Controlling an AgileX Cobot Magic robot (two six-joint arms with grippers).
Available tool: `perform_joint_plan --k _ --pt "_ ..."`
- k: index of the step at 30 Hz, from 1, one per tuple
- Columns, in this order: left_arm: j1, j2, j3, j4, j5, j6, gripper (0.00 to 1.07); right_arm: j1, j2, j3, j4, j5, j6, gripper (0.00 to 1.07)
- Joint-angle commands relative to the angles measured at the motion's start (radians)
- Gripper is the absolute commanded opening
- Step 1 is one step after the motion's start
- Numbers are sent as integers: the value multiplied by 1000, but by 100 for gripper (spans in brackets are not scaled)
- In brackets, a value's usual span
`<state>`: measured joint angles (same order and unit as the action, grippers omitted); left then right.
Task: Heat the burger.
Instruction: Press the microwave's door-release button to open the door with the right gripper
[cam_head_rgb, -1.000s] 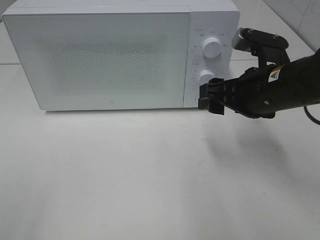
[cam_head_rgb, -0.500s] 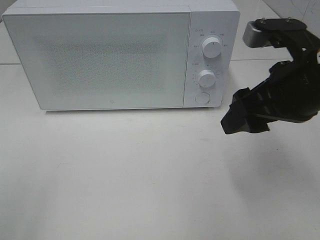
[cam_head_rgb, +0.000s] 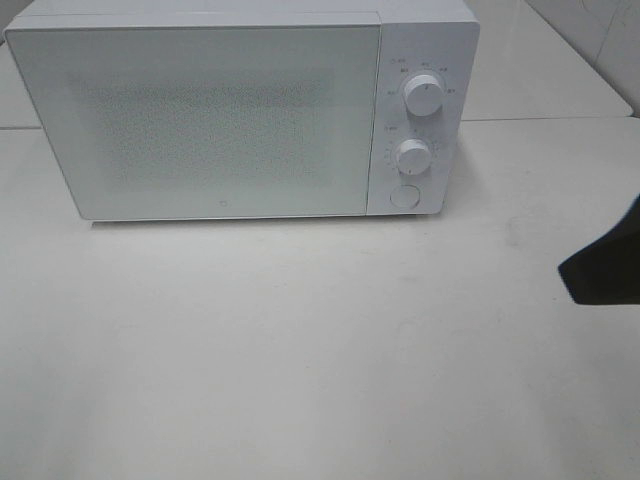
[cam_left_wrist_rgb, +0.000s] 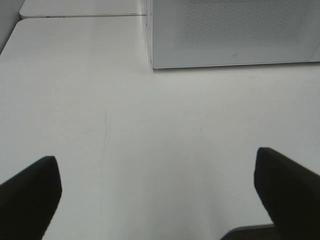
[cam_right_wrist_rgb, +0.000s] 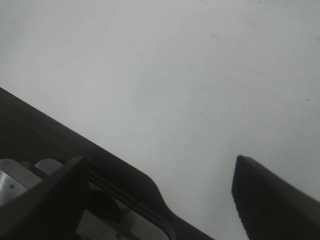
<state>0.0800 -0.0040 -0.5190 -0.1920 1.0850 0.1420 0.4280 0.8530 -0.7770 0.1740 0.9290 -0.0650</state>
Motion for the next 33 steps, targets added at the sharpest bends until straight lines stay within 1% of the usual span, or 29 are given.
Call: perform_joint_plan --k 1,2,3,4,5,6,7,9,10,11,13,14,16,17,18,19,21,22,23,25,29,31,33 --pt "-6 -7 2 1 -10 -5 100 -31 -77 -6 -4 41 -12 76" --pt "-6 -7 2 1 -10 -5 100 -49 -102 -6 -5 51 -14 76" --pt "-6 -7 2 1 -10 -5 100 -99 -153 -6 -7 70 -24 76" --pt "-6 -7 2 1 -10 -5 100 -99 -153 -6 -7 70 -24 76" --pt "-6 -7 2 1 -10 -5 100 -128 -182 -6 -8 78 -28 76" --pt "-6 -7 2 1 -10 -5 100 -177 -232 -6 -14 91 -32 76" --pt "-6 -7 2 1 -10 -5 100 -177 -232 -6 -14 91 -32 76" --pt "-6 -7 2 1 -10 -5 100 -216 -318 -5 -37 112 -31 76" --pt "-6 -7 2 1 -10 -5 100 -216 -318 -5 -37 112 -31 76" --pt "-6 -7 2 1 -10 -5 100 -230 -369 0 -49 135 -30 76" --pt "-6 -7 2 1 -10 -5 100 -233 -399 9 -53 136 -30 76" --pt "-6 -7 2 1 -10 -5 100 -244 -455 35 -55 136 -30 76" --pt "-6 -7 2 1 -10 -5 100 -252 -486 52 -59 136 -31 76" --pt "-6 -7 2 1 -10 -5 100 -269 -548 84 -67 136 -31 76" --pt "-6 -7 2 1 -10 -5 100 -269 -548 84 -67 136 -31 76" --pt "-6 -7 2 1 -10 -5 100 -288 -605 115 -83 132 -31 76" --pt "-6 -7 2 1 -10 -5 100 -300 -636 129 -88 130 -31 76" --pt "-6 -7 2 1 -10 -5 100 -313 -692 154 -95 122 -31 76" --pt "-6 -7 2 1 -10 -5 100 -313 -692 154 -95 122 -31 76" --pt "-6 -7 2 1 -10 -5 100 -326 -777 186 -107 106 -27 76" --pt "-6 -7 2 1 -10 -5 100 -340 -834 218 -120 102 -27 76" --pt "-6 -7 2 1 -10 -5 100 -358 -887 260 -119 98 -27 76" --pt "-6 -7 2 1 -10 -5 100 -358 -884 279 -120 67 -27 76"
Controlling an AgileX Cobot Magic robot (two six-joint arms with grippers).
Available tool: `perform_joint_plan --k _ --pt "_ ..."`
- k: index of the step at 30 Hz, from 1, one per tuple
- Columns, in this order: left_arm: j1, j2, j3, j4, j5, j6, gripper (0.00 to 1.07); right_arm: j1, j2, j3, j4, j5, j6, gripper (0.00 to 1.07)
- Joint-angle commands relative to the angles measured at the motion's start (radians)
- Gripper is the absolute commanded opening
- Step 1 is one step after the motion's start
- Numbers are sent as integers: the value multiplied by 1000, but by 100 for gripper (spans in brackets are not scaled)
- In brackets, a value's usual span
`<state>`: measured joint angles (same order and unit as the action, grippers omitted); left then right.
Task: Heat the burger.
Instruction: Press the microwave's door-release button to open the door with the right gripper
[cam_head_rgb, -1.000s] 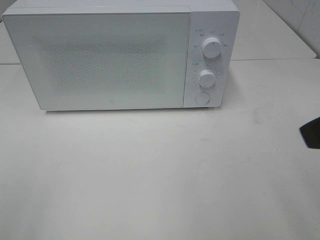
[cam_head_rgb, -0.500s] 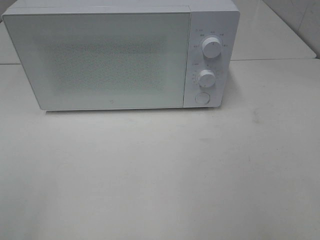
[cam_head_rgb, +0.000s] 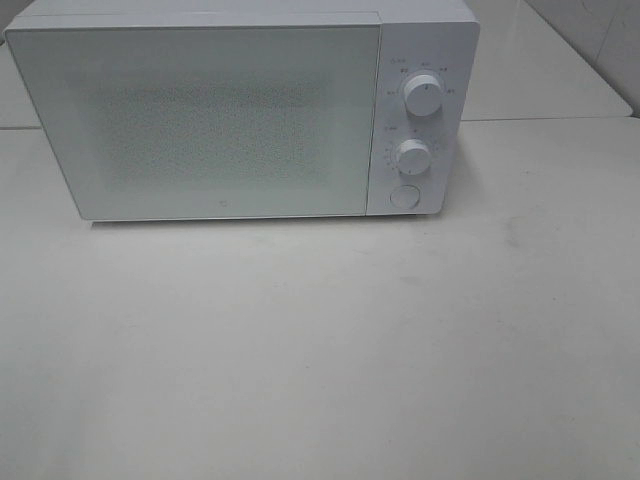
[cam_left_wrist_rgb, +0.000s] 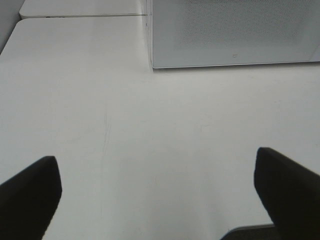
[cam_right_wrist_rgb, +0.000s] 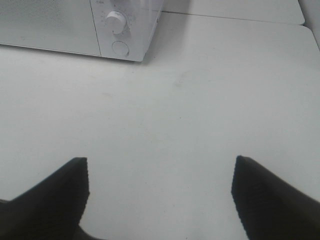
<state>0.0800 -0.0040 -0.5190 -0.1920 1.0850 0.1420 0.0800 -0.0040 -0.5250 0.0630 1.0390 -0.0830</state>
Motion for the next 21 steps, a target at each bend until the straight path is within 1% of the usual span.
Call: perform_joint_plan --k 1,21 --pt "-6 -7 2 1 -10 -5 100 -10 -27 29 -9 -43 -7 76" --pt "-6 -9 2 2 -10 -5 100 -10 -27 29 -9 -43 -6 76"
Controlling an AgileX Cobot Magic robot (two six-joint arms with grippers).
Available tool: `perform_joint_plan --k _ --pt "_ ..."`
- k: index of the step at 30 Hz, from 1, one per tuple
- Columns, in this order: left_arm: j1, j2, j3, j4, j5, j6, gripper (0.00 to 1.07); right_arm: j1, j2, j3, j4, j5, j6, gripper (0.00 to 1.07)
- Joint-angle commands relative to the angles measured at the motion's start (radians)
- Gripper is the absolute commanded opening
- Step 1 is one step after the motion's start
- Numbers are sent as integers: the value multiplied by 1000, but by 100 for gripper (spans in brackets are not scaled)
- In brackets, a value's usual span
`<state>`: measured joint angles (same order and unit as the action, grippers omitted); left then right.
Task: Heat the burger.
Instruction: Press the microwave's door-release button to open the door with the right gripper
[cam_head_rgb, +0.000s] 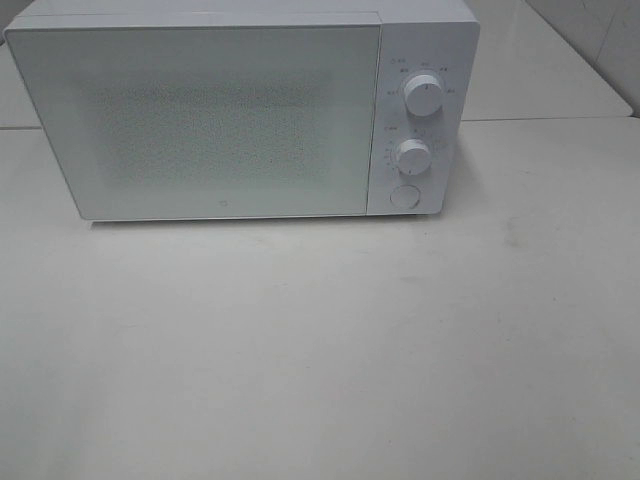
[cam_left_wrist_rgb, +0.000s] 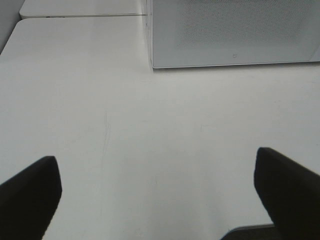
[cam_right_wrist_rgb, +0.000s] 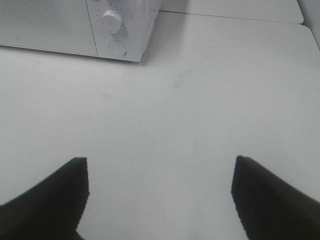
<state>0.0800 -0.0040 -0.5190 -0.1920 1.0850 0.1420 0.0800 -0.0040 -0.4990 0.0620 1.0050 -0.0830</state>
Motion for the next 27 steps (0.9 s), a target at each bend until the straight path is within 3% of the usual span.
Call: perform_joint_plan --k 1,27 --pt "-6 -9 2 2 -10 -5 100 -10 -27 3 -8 -9 -6 76" --pt "-6 -9 2 2 -10 -5 100 -9 -23 -24 -8 -67 -6 76"
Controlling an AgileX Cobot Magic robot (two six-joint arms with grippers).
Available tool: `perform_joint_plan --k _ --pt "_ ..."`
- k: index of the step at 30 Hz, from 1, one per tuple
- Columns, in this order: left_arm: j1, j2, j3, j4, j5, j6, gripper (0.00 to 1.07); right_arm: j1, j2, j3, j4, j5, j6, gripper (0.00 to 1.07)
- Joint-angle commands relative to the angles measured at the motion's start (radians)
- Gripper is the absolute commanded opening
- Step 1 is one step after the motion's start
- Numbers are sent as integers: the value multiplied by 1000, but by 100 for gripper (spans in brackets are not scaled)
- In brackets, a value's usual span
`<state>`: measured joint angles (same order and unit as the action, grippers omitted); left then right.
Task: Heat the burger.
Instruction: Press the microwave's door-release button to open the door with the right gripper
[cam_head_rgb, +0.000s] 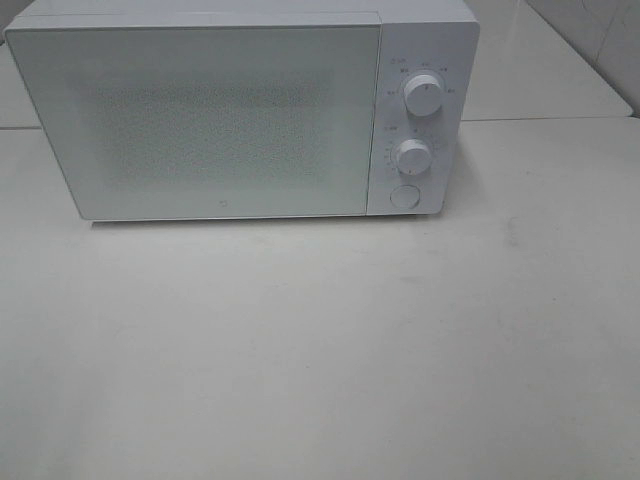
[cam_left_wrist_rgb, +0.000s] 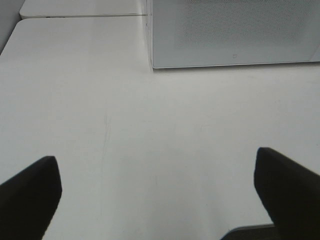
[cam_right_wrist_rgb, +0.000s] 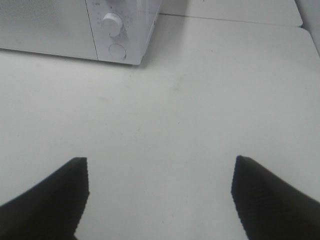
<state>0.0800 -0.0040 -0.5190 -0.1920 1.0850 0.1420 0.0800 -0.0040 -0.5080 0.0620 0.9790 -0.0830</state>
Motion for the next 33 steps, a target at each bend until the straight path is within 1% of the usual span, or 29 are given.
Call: perform_joint_plan --k 1,2,4,5,7,8,9,11,12,14,15,16,18,19,21,22,23,25,26,28,32,33 --pt "-6 -9 2 2 -10 -5 100 -9 -5 -18 -8 -91 -6 76" --pt "-6 -9 2 2 -10 -5 100 -9 25 -18 -8 -136 -6 76" --pt "-6 -9 2 2 -10 -5 100 -9 41 -18 -8 -158 -6 76" --pt "-6 -9 2 2 -10 -5 100 -9 85 -18 -8 -198 -6 76" --pt "-6 -9 2 2 -10 -5 100 -9 104 -18 -8 -212 -6 76" --pt "-6 -9 2 2 -10 -5 100 -9 152 -18 -8 -245 -6 76" --pt "-6 -9 2 2 -10 -5 100 -9 152 -18 -8 -245 -6 76" --pt "-6 -9 2 2 -10 -5 100 -9 220 -15 -8 -303 -6 76" --pt "-6 -9 2 2 -10 -5 100 -9 220 -15 -8 -303 -6 76" --pt "-6 -9 2 2 -10 -5 100 -9 282 0 -8 -382 -6 76" --pt "-6 -9 2 2 -10 -5 100 -9 282 0 -8 -382 -6 76" --pt "-6 -9 2 2 -10 -5 100 -9 320 12 -8 -439 -6 76" --pt "-6 -9 2 2 -10 -5 100 -9 341 19 -8 -472 -6 76" --pt "-6 -9 2 2 -10 -5 100 -9 384 29 -8 -534 -6 76" --pt "-6 -9 2 2 -10 -5 100 -9 407 30 -8 -560 -6 76" --pt "-6 -9 2 2 -10 -5 100 -9 447 34 -6 -615 -6 76" --pt "-6 -9 2 2 -10 -5 100 -9 447 34 -6 -615 -6 76" --pt "-6 -9 2 2 -10 -5 100 -9 509 36 8 -691 -6 76" --pt "-6 -9 2 2 -10 -5 100 -9 509 36 8 -691 -6 76" --pt "-6 -9 2 2 -10 -5 100 -9 573 36 8 -750 -6 76" --pt "-6 -9 2 2 -10 -5 100 -9 627 36 8 -814 -6 76" --pt "-6 -9 2 2 -10 -5 100 -9 668 36 7 -859 -6 76"
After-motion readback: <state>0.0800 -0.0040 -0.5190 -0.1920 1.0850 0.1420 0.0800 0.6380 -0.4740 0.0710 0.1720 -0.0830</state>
